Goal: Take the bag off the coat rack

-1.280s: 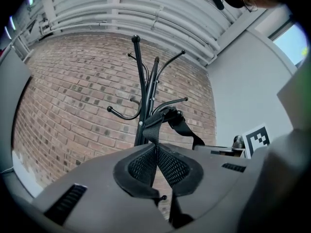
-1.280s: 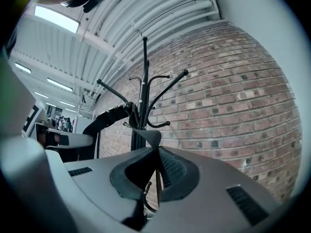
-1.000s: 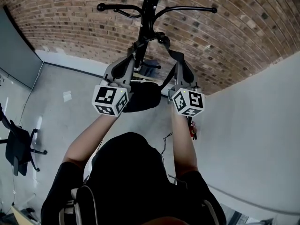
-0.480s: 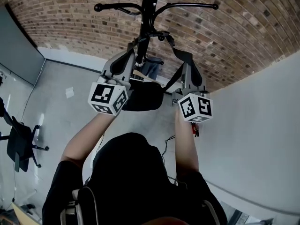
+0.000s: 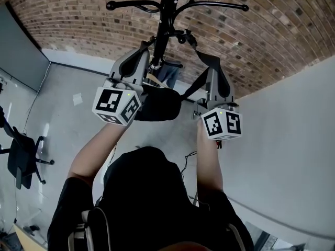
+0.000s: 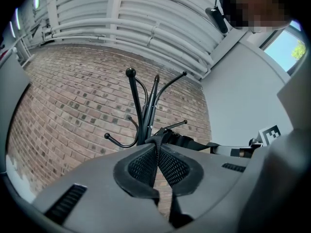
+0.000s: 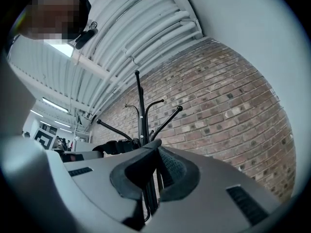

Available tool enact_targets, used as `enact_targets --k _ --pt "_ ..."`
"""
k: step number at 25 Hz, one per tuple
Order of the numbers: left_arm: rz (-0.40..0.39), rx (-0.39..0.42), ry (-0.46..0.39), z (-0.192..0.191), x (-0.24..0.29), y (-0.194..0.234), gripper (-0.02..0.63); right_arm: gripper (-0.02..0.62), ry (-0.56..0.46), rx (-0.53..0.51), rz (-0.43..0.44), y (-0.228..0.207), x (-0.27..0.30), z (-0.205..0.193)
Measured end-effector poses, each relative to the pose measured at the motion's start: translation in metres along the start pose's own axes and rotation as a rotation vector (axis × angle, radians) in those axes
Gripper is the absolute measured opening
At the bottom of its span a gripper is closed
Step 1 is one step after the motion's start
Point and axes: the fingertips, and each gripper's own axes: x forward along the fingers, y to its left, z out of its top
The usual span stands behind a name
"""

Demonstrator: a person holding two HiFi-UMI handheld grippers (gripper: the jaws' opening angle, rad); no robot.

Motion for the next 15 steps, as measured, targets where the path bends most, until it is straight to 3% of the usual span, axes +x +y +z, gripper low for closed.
enact_targets --k 15 --pt "0.044 -0.030 -0.101 0.028 -0.020 0.006 0.025 0.021 -0.088 -0.030 -0.077 -0.022 -0.042 0.037"
